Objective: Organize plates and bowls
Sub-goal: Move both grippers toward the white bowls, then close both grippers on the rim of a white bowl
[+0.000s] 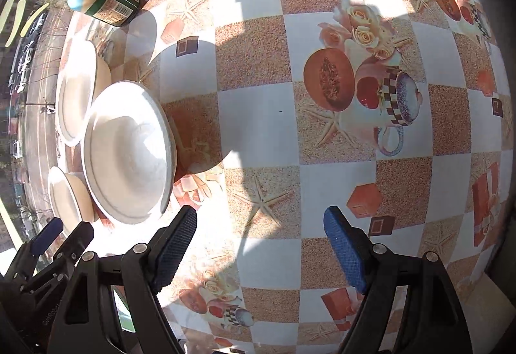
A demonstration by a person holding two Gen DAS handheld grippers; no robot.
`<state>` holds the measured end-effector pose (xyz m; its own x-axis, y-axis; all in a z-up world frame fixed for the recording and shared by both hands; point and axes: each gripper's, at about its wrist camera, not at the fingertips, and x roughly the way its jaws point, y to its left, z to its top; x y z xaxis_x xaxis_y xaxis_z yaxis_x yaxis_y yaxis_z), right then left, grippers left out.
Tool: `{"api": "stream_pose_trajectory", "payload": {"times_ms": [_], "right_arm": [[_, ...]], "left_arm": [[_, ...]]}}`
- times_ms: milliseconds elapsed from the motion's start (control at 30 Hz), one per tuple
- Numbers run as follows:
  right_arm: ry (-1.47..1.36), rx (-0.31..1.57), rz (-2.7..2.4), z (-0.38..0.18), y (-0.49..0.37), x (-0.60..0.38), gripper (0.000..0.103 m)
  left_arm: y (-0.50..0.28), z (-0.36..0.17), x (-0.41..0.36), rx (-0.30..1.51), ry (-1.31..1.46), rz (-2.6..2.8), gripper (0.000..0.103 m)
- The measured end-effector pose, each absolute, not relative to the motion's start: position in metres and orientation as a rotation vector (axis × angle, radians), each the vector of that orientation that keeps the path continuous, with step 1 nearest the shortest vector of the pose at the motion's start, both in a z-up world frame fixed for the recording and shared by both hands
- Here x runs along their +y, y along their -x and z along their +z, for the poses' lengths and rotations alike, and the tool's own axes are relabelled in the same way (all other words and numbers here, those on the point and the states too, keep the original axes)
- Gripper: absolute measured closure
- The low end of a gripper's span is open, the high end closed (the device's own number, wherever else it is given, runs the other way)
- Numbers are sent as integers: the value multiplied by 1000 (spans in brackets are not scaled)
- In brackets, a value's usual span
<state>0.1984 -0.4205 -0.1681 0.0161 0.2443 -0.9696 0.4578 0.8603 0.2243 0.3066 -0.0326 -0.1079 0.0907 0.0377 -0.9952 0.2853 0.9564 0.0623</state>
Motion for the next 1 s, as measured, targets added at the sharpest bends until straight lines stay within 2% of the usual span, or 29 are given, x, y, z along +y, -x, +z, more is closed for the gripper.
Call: {"api": "stream_pose_trajectory", "payload": {"times_ms": [233, 500, 533, 567, 600, 633, 667, 700, 733, 767, 1000], "right_arm": [[-550, 1533, -123, -170, -247, -404, 21], [-511, 1569, -95, -193, -252, -366, 22], [-517, 1573, -94, -196, -254, -364, 27], [-528, 1577, -86, -199, -255, -362, 40], [-529, 1592, -78, -202, -256, -359, 56], [-530, 1606, -67, -206, -255, -356, 61], [-544, 1610, -49, -209, -254, -353, 69], [-557, 1610, -31, -210, -254, -350, 83], [-566, 1613, -10, -213, -254, -345, 88], [-552, 1617, -9, -214, -252, -342, 91], [-528, 1629, -1, -202, -220, -337, 90]], "left_arm": [[-344, -130, -31, 1462, -217, -96, 23], [-358, -155, -51, 1467, -256, -100, 23], [-359, -158, -52, 1479, -249, -106, 24], [-360, -162, -54, 1494, -244, -114, 27], [-361, -166, -54, 1507, -241, -123, 41], [-362, -171, -54, 1532, -234, -132, 61], [-363, -178, -52, 1561, -208, -148, 67], [-363, -180, -50, 1574, -168, -165, 74], [-363, -179, -49, 1565, -149, -165, 76], [-362, -178, -49, 1558, -152, -176, 78], [-325, -165, -59, 1522, -281, -262, 79]]}}
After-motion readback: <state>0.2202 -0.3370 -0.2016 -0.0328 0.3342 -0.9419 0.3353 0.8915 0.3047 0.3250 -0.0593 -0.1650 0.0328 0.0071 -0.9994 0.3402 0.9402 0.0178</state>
